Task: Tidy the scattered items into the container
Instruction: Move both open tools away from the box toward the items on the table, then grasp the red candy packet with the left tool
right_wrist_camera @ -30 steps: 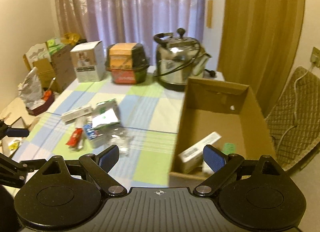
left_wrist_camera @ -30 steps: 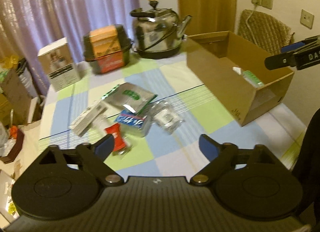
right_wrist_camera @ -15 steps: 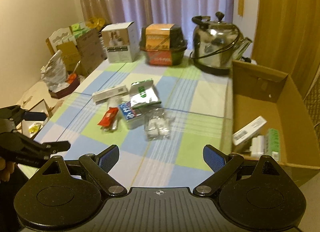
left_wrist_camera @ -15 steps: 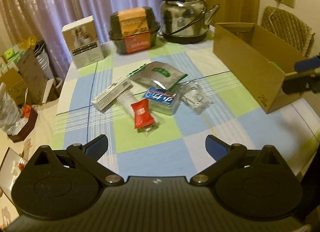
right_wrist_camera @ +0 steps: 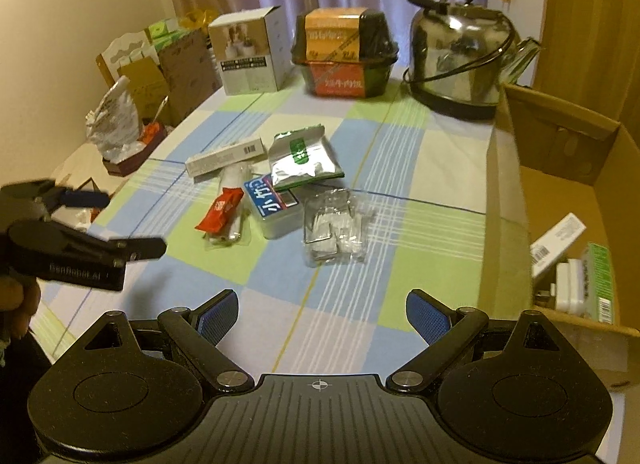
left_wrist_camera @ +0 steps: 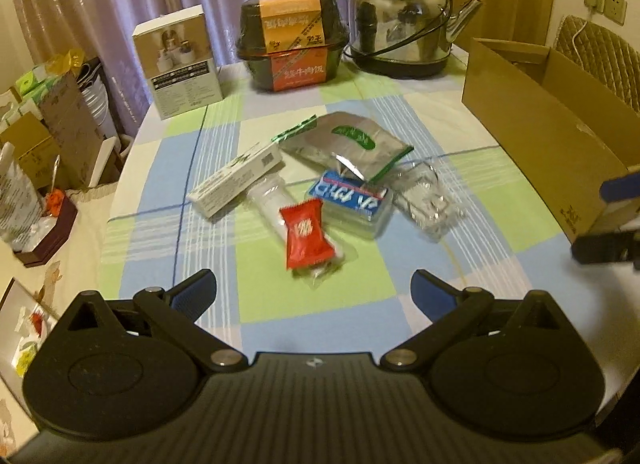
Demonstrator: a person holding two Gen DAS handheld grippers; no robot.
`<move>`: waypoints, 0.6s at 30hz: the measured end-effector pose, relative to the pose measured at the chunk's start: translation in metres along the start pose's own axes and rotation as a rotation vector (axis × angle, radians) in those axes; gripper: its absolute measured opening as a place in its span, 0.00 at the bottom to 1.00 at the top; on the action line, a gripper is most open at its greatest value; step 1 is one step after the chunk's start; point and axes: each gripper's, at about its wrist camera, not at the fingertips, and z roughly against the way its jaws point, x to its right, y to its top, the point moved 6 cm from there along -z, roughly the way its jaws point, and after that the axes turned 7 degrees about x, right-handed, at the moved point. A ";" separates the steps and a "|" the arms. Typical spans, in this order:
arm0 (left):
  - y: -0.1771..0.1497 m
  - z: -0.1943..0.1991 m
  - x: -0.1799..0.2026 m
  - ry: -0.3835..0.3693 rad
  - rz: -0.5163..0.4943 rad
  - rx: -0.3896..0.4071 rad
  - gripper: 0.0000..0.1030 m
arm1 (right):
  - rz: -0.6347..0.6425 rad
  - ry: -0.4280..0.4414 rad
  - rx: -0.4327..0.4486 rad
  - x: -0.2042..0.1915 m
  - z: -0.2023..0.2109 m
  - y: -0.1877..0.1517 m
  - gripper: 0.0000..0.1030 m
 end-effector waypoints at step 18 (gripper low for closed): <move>0.000 -0.110 -0.030 -0.052 0.171 -0.052 0.64 | 0.038 0.031 -0.015 0.009 -0.088 0.004 0.93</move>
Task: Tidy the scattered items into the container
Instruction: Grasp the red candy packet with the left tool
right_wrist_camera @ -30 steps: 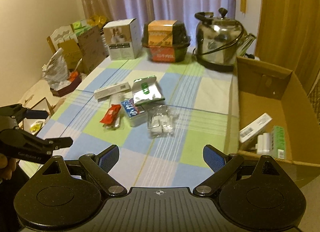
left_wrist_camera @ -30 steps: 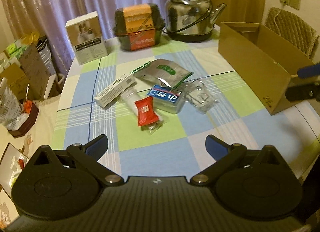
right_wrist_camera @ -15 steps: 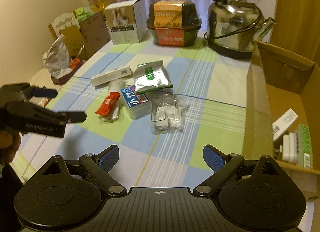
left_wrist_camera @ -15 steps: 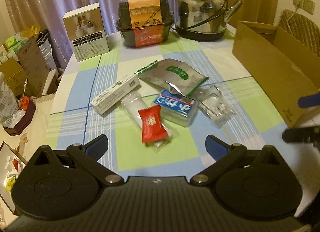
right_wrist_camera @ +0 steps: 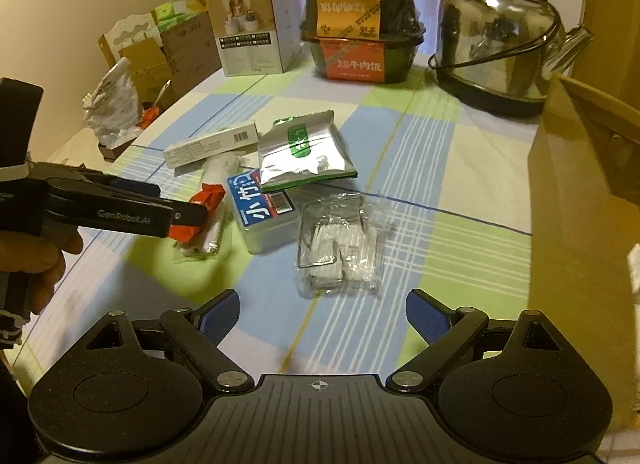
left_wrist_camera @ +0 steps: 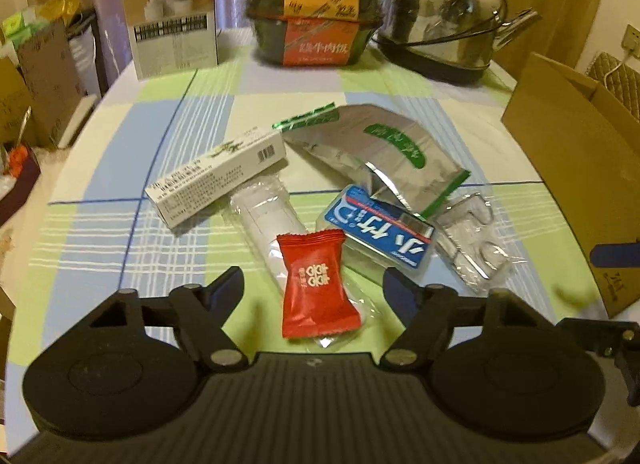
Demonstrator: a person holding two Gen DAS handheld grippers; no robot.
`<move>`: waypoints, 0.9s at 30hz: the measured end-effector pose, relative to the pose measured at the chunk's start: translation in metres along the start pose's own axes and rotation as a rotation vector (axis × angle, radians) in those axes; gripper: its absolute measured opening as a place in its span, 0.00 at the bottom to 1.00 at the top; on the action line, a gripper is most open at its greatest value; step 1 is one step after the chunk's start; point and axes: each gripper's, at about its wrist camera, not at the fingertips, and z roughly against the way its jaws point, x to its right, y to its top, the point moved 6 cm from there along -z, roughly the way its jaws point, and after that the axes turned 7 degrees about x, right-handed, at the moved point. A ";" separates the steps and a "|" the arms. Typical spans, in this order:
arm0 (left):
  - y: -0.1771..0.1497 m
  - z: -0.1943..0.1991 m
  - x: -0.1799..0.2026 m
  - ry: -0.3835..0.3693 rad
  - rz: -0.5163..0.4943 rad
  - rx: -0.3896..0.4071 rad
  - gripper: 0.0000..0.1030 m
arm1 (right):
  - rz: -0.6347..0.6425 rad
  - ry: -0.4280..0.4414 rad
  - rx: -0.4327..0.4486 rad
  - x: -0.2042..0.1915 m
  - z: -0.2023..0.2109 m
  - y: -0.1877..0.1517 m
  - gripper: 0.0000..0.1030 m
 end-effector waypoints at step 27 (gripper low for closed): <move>-0.014 -0.008 -0.002 -0.041 -0.038 -0.087 0.24 | -0.014 0.011 -0.017 0.003 -0.052 0.002 0.92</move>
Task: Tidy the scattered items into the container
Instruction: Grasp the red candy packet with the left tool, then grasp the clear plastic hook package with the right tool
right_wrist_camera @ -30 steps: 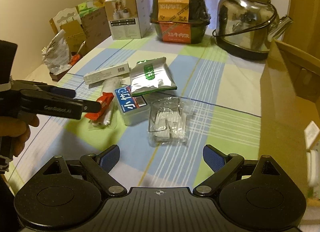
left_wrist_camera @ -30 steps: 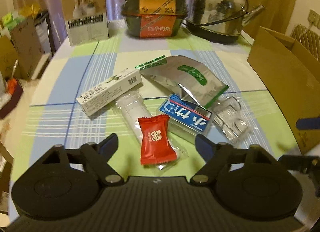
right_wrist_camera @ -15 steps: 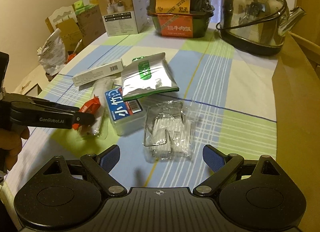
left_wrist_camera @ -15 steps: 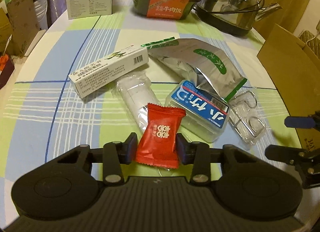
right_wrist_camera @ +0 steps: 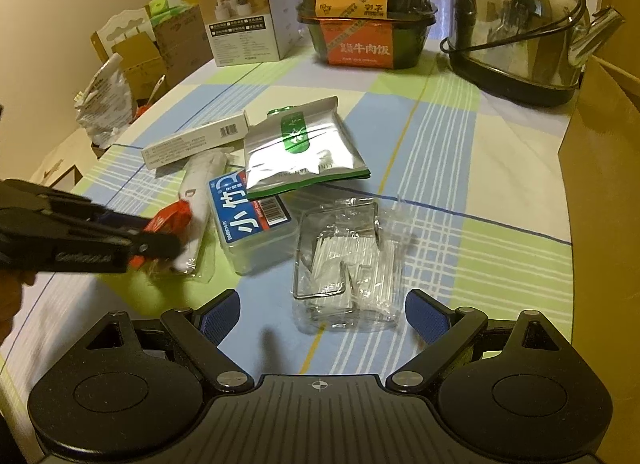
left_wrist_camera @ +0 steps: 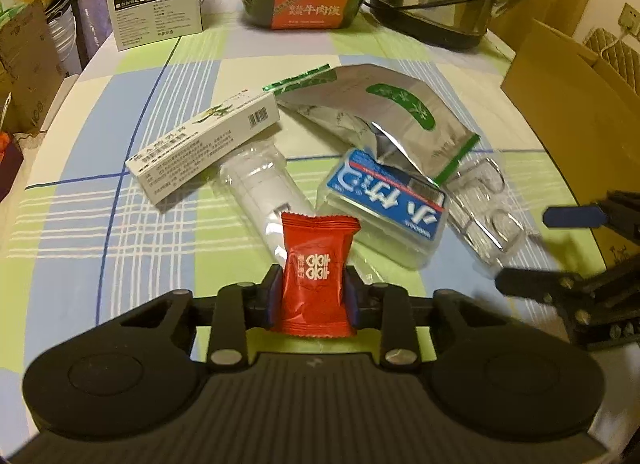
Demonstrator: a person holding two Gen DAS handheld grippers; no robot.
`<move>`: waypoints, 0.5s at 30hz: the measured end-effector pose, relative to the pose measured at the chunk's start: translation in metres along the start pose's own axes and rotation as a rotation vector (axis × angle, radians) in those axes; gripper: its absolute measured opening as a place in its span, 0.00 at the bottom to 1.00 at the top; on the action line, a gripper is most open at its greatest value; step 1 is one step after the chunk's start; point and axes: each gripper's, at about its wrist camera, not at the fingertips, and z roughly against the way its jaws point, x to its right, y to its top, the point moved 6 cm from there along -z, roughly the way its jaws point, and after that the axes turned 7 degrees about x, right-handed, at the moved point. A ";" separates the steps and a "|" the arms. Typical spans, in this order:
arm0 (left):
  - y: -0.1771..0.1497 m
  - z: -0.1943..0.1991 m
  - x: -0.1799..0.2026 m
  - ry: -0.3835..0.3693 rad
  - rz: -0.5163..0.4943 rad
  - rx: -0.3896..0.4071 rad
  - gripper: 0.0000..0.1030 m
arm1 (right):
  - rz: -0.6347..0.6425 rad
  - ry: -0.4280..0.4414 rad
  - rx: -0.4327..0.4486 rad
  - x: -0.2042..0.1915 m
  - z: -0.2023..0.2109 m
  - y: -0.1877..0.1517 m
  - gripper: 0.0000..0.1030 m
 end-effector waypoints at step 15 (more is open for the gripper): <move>-0.012 0.002 0.009 -0.008 -0.015 -0.010 0.28 | 0.175 -0.071 0.010 -0.012 -0.022 -0.005 0.39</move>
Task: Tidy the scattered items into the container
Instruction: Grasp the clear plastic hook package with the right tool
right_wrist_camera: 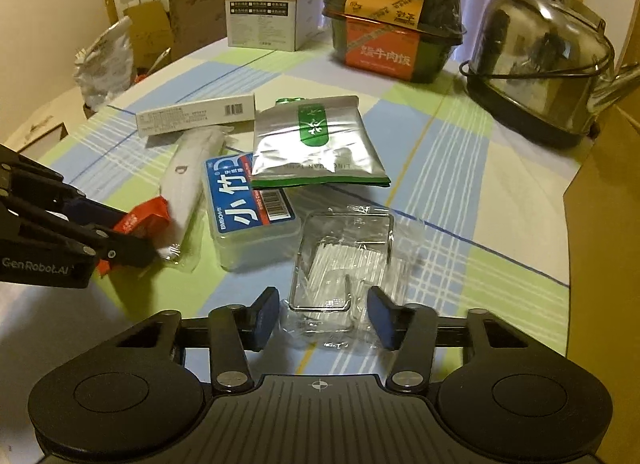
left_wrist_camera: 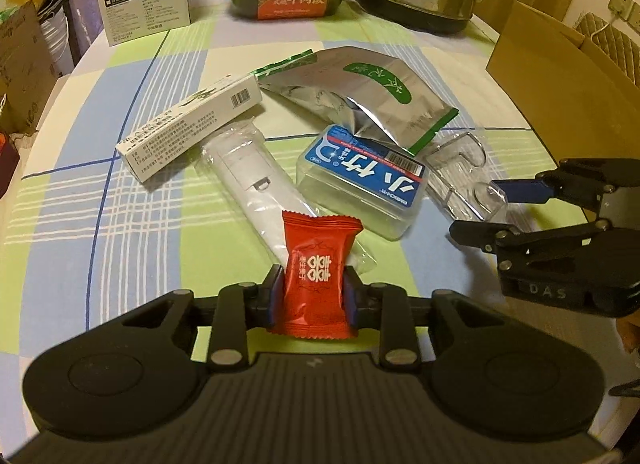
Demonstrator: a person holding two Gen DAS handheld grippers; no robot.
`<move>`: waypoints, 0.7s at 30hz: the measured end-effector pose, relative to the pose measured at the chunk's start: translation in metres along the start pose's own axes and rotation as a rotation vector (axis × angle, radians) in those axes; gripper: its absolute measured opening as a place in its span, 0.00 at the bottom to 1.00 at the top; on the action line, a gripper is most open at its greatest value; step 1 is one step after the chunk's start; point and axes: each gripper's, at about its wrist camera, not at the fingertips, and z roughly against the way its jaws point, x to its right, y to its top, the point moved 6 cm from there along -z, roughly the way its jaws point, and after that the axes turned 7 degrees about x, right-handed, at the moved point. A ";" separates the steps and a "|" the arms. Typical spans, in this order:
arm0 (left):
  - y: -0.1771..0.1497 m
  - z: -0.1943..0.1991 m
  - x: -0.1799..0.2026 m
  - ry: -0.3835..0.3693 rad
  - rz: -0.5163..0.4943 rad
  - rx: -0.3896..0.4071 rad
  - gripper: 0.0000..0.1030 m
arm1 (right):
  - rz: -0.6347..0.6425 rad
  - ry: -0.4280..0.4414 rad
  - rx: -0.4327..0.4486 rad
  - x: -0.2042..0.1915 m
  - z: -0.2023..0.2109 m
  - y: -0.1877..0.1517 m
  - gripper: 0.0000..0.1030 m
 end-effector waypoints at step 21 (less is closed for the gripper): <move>-0.012 0.012 0.017 -0.014 -0.051 -0.060 0.23 | -0.160 -0.022 -0.049 0.005 0.073 -0.048 0.32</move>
